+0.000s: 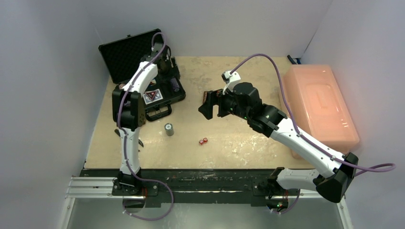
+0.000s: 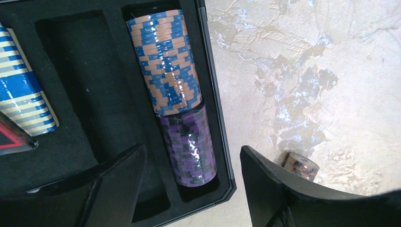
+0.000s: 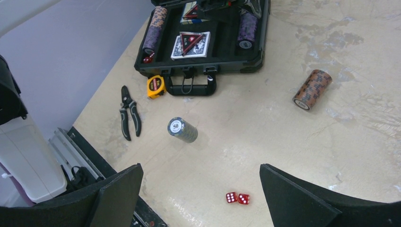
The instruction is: Pack up texas hold em set
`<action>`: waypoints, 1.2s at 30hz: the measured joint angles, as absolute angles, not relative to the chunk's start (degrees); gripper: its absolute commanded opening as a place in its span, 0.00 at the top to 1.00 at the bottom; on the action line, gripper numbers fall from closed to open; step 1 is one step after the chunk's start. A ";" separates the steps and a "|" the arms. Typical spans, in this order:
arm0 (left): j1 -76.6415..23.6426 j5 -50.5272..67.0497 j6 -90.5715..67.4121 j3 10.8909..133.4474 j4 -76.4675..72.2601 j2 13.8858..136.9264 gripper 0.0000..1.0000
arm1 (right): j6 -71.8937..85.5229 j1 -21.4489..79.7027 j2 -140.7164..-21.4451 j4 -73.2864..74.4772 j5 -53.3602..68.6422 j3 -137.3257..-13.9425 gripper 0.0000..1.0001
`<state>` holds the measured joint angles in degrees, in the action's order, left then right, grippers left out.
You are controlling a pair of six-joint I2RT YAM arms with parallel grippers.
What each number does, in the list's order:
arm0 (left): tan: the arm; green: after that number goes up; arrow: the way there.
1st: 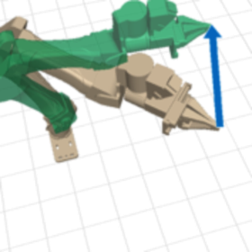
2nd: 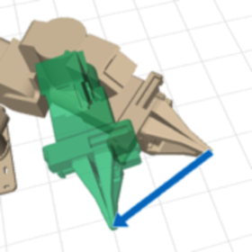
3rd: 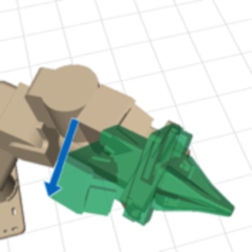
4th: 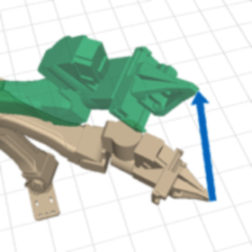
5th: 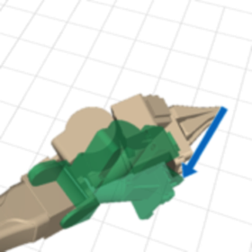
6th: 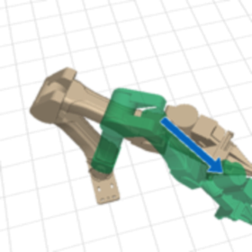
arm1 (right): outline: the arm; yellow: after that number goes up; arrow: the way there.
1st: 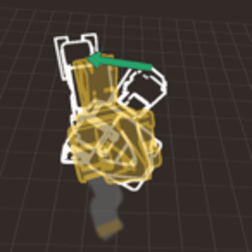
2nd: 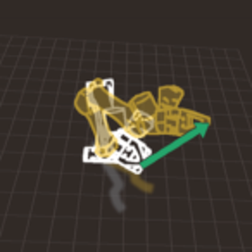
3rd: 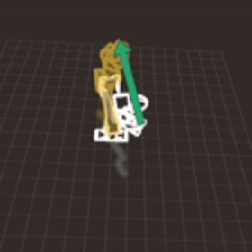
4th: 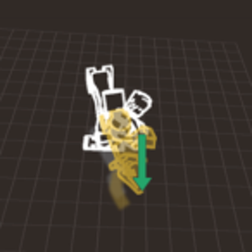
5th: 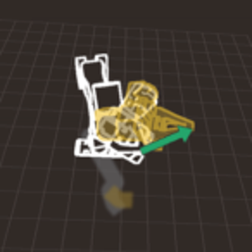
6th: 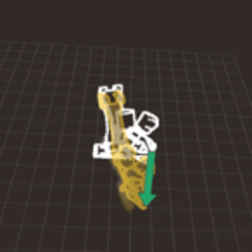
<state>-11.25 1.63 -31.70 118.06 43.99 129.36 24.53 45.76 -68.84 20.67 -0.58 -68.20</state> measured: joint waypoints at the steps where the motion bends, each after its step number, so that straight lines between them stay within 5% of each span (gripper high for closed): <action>1: -11.25 1.65 -31.64 117.38 43.66 128.75 0.31 | 24.51 45.74 -68.84 20.67 -0.58 -68.20 0.01; 18: -13.21 5.93 -25.67 99.81 35.33 115.59 0.65 | 24.62 45.74 -68.88 20.60 -0.49 -68.20 0.01; 36: -16.14 8.08 -23.09 101.71 35.51 120.88 0.69 | 24.84 45.74 -68.88 20.60 -0.51 -68.20 0.01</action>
